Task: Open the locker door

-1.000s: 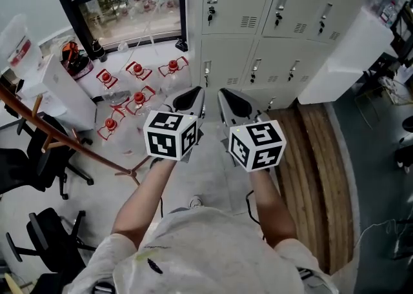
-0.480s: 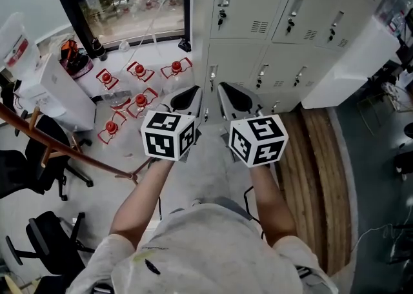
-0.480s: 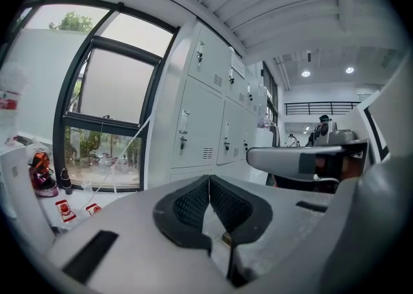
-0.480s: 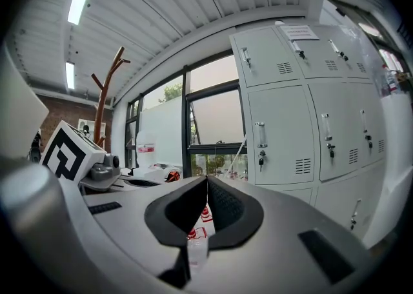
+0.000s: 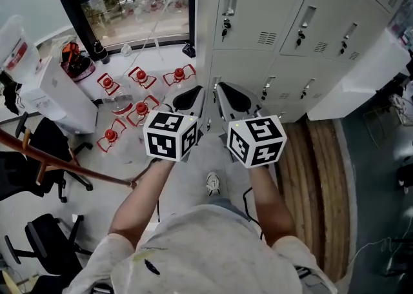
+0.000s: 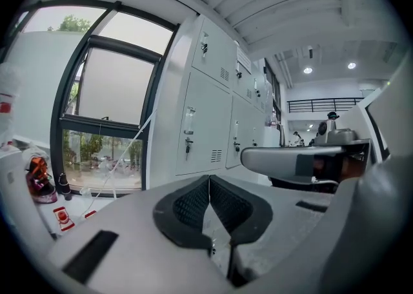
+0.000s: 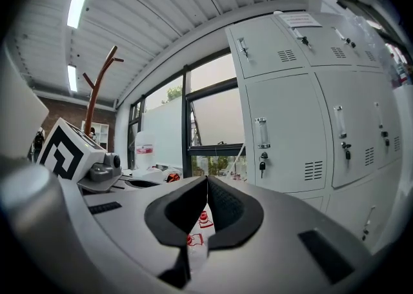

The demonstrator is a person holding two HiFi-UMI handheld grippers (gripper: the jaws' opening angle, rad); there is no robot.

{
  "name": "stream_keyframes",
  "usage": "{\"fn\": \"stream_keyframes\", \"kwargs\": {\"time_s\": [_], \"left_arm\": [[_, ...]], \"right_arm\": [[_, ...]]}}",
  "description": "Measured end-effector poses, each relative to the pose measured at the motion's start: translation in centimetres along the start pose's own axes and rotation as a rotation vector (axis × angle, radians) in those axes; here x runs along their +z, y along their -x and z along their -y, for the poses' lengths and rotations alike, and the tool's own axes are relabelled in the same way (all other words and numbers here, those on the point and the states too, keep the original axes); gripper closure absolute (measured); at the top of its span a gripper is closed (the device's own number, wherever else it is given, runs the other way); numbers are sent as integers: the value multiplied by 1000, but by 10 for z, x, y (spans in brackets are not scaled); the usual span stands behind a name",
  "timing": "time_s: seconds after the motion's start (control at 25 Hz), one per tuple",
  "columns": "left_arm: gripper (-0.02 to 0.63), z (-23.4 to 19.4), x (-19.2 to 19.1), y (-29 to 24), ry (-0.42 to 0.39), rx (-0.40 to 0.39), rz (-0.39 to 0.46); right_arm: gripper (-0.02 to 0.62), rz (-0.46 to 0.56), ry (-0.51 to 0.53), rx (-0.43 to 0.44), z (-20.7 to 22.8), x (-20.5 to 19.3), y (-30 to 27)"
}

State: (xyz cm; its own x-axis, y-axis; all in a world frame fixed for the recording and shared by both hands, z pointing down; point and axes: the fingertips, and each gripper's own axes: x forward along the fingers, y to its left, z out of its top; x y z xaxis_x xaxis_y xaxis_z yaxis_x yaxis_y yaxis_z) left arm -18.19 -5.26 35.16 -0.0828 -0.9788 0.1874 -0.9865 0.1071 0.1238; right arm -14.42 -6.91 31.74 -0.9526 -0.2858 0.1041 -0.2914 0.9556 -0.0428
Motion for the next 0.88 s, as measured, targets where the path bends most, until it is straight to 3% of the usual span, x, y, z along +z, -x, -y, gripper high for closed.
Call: {"fn": "stream_keyframes", "kwargs": {"time_s": [0.88], "left_arm": [[599, -49, 55, -144, -8, 87, 47]], "right_arm": [[591, 41, 44, 80, 118, 38, -109]]}}
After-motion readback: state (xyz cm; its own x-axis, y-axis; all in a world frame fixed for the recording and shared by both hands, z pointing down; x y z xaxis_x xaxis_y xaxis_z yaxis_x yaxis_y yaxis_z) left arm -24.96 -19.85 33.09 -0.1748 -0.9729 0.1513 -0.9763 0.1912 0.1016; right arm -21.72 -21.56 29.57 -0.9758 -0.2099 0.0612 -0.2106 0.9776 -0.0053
